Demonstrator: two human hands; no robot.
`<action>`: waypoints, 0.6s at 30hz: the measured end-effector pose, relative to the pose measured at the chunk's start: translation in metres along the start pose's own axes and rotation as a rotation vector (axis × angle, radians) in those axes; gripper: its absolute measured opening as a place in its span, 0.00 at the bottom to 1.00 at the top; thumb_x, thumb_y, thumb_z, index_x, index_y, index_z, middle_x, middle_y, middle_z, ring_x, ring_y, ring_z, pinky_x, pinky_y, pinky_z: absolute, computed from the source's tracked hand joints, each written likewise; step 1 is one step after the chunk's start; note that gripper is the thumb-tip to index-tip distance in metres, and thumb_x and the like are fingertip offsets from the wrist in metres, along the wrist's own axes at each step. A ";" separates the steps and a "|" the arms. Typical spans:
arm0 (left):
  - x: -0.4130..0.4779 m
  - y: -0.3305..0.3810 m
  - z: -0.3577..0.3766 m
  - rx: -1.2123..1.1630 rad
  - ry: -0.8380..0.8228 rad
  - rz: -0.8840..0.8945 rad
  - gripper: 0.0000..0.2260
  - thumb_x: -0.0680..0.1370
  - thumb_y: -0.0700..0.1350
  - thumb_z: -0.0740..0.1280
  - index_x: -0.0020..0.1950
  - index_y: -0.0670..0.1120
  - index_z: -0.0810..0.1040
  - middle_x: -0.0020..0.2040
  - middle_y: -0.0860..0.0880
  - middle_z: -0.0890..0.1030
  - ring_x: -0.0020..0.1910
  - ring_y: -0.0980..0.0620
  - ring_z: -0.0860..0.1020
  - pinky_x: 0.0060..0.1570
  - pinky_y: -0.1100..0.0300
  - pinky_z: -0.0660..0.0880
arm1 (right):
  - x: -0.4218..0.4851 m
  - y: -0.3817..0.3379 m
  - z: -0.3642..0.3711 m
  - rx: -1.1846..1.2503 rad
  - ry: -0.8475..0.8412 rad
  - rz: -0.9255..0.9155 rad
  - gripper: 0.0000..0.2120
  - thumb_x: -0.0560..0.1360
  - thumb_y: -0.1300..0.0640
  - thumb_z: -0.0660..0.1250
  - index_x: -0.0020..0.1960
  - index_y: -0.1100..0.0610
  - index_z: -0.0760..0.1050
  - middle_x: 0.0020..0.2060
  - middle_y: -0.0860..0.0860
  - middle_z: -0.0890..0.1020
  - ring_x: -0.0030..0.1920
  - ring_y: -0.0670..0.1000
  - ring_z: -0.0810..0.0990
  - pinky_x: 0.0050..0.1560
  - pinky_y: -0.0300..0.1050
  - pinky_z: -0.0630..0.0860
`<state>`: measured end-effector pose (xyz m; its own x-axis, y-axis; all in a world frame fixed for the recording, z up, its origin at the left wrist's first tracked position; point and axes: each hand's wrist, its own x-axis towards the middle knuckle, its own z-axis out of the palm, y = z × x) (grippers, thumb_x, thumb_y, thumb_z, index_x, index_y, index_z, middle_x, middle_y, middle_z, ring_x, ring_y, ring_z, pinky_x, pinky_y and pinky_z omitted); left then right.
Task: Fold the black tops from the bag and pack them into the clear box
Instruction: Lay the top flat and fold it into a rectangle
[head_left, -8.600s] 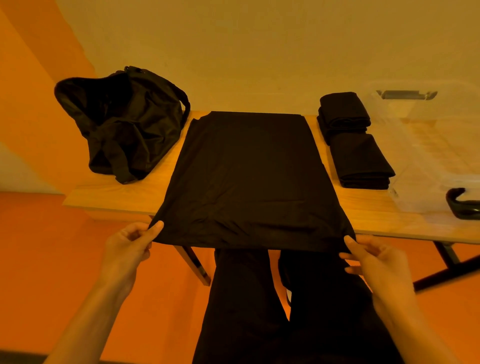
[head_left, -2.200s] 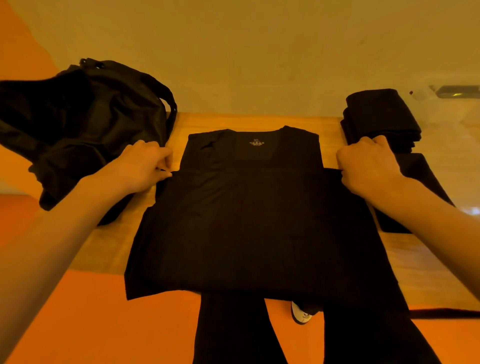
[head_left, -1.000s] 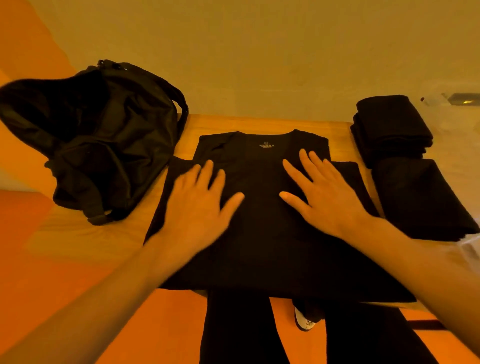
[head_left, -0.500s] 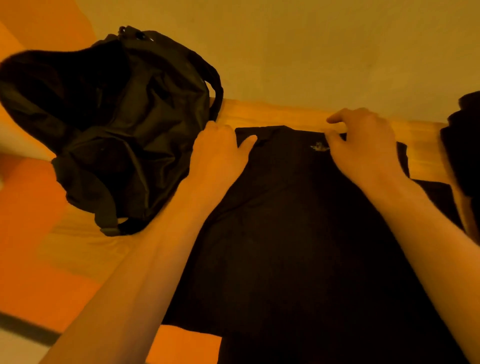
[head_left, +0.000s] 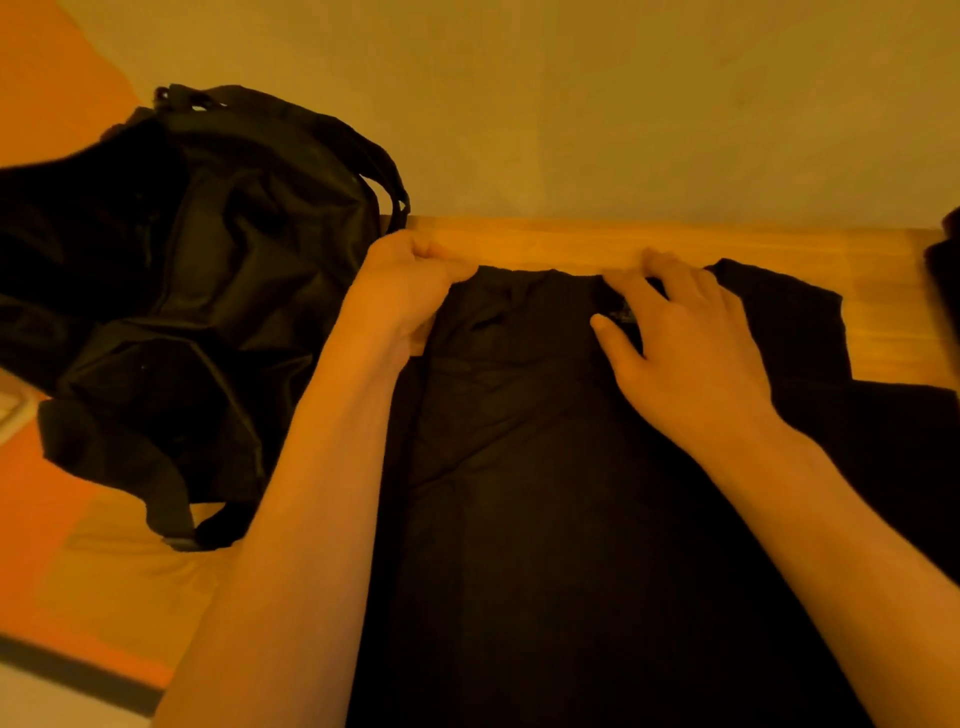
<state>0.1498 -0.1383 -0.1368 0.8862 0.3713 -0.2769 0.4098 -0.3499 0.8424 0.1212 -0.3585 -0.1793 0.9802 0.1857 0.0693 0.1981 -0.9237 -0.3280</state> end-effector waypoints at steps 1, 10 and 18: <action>0.001 0.000 0.001 -0.038 0.028 0.012 0.07 0.78 0.40 0.73 0.51 0.45 0.76 0.38 0.50 0.75 0.33 0.57 0.73 0.21 0.70 0.68 | 0.000 0.000 0.000 0.000 -0.001 -0.001 0.24 0.83 0.43 0.57 0.76 0.49 0.66 0.77 0.55 0.64 0.77 0.58 0.61 0.75 0.58 0.60; 0.013 -0.011 -0.002 0.311 0.190 0.402 0.01 0.78 0.42 0.74 0.48 0.48 0.85 0.39 0.52 0.81 0.38 0.61 0.79 0.41 0.73 0.74 | -0.002 0.001 -0.002 0.009 -0.007 -0.013 0.24 0.83 0.43 0.57 0.77 0.48 0.65 0.77 0.55 0.63 0.78 0.57 0.60 0.75 0.57 0.58; 0.015 -0.015 -0.003 0.538 -0.122 0.620 0.03 0.76 0.43 0.75 0.47 0.50 0.84 0.44 0.59 0.79 0.42 0.62 0.76 0.45 0.72 0.72 | -0.003 0.002 -0.002 0.028 -0.009 -0.016 0.24 0.83 0.43 0.57 0.77 0.48 0.66 0.77 0.55 0.63 0.77 0.58 0.60 0.75 0.56 0.58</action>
<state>0.1559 -0.1248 -0.1519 0.9899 -0.1094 0.0904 -0.1409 -0.8356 0.5310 0.1184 -0.3620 -0.1787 0.9768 0.2034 0.0664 0.2137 -0.9109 -0.3530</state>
